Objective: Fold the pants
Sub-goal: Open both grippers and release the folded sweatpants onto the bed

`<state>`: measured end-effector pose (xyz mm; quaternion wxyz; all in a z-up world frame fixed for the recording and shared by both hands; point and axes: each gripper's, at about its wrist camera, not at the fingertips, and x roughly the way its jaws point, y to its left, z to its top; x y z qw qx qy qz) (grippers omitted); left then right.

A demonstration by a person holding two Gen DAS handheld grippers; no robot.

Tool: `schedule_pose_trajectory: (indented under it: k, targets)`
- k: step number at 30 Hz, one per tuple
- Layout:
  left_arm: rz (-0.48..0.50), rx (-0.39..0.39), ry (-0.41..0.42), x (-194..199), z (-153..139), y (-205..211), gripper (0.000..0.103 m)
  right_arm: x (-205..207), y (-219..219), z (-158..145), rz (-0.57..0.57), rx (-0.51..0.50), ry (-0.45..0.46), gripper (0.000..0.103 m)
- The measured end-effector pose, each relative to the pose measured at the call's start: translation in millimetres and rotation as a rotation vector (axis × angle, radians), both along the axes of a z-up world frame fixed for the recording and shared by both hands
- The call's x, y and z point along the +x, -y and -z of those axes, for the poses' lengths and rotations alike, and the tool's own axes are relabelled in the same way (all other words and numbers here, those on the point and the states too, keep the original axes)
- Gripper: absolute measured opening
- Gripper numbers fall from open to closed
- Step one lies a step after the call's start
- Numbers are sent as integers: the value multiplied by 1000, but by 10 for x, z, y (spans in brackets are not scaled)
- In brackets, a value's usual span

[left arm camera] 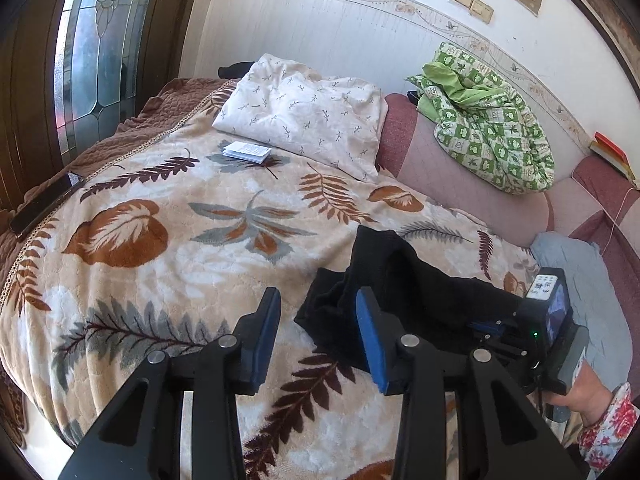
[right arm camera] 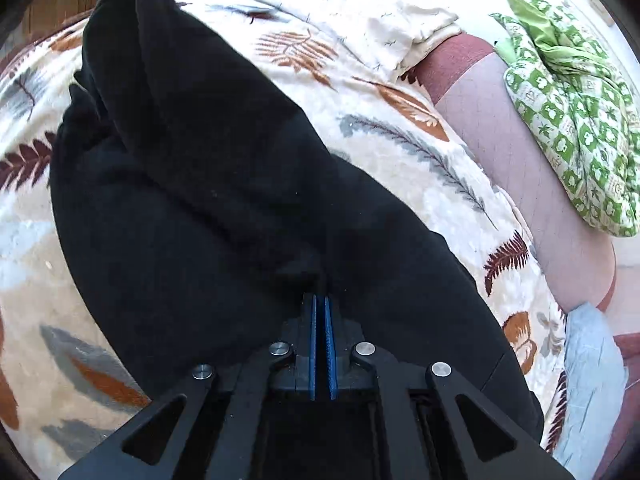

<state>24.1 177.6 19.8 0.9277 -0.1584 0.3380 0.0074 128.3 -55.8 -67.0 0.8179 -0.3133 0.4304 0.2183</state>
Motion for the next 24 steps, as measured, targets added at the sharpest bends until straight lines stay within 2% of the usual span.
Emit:
schedule_pose_trajectory:
  k: [3,6,8,13,15,17,19,20,21,23,24]
  targets:
    - [6,-13,-3,-19,39,-3,38,-112,131,-202,28,64,28,3]
    - [-1,-43,3,-26,67,-46,38,-405,228,-384,17,85,47,3]
    - [-11,-66,8,-24,78,-98,39,-674,263,-419,-25,105,-8,3]
    - [-57,-130,21,120,68,-281,45,-1272,251,-159,-154,28,-189,4]
    - [-82,-127,48,258,37,-342,49,-1265,277,-153,-129,23,-185,6]
    - [-115,-93,64,405,34,-379,50,-1048,329,-252,-50,81,-181,19]
    - [-144,-64,80,471,72,-416,50,-793,371,-389,24,157,-152,90]
    - [-155,-48,85,464,116,-438,50,-663,362,-461,51,189,-112,96]
    - [-161,-35,82,445,178,-461,50,-533,324,-523,66,201,-65,94]
    - [-165,-28,57,411,316,-526,50,-318,194,-566,70,185,-39,91]
    - [-171,-39,33,419,371,-581,50,-189,89,-582,57,176,-29,82]
